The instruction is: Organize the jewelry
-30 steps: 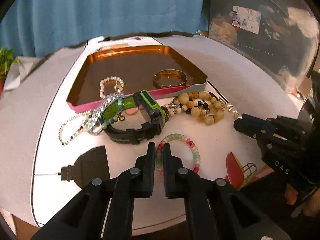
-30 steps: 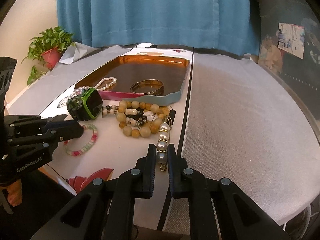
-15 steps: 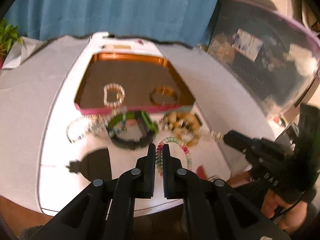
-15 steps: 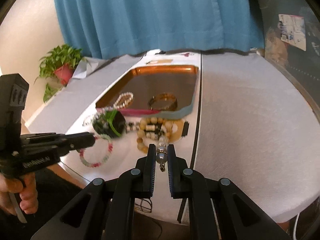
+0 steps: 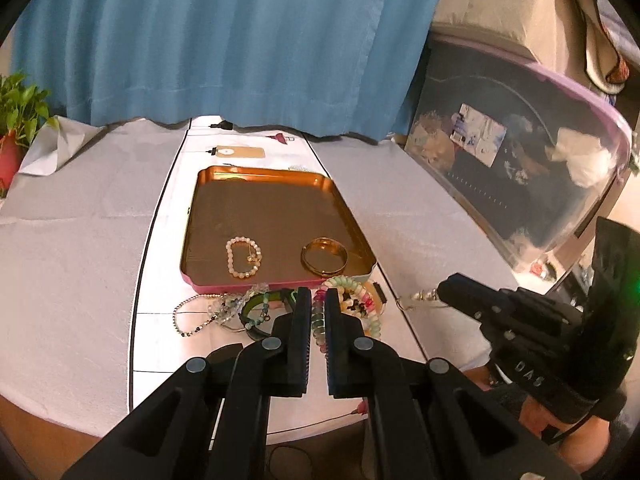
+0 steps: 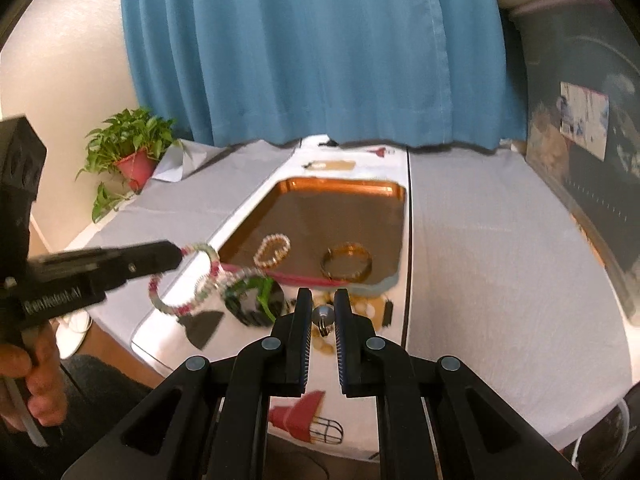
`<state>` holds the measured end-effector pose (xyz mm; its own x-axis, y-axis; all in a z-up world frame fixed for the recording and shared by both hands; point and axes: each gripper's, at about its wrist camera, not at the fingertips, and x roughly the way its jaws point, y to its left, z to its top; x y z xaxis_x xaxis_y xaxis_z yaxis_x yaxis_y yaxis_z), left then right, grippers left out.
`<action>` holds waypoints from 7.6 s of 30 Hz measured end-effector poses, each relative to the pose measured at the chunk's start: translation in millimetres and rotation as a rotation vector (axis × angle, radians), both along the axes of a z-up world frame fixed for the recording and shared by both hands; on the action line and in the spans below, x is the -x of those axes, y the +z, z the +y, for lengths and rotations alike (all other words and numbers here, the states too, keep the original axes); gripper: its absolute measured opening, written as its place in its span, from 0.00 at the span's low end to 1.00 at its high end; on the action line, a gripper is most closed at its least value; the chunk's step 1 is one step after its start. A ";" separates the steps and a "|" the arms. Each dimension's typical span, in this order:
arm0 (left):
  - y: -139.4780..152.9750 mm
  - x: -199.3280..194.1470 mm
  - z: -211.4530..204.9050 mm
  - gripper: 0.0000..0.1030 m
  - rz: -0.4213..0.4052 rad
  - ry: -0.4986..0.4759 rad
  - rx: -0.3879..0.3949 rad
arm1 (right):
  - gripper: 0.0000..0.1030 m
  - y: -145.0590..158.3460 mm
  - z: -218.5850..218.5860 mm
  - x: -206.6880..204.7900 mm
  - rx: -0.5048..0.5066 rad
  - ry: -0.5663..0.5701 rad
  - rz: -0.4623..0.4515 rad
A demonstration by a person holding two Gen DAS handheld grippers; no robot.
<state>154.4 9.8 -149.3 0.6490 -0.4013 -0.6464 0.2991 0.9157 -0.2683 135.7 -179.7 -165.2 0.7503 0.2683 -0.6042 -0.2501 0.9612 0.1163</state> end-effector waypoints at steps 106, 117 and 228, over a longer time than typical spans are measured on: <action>-92.7 -55.5 57.4 0.04 0.130 -0.033 -0.095 | 0.11 -117.8 -29.1 -24.4 0.107 0.005 0.104; -23.5 -45.2 62.9 0.04 0.045 0.041 -0.037 | 0.11 -61.4 -33.6 -5.1 0.041 -0.019 0.007; -114.6 -57.6 80.9 0.01 0.074 0.032 0.021 | 0.17 -75.6 77.0 -64.6 0.156 0.093 0.071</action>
<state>212.0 90.8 -264.0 0.6124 -0.3954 -0.6846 0.2483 0.9183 -0.3082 200.3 -102.8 -240.9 0.6807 0.2331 -0.6945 -0.3350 0.9421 -0.0122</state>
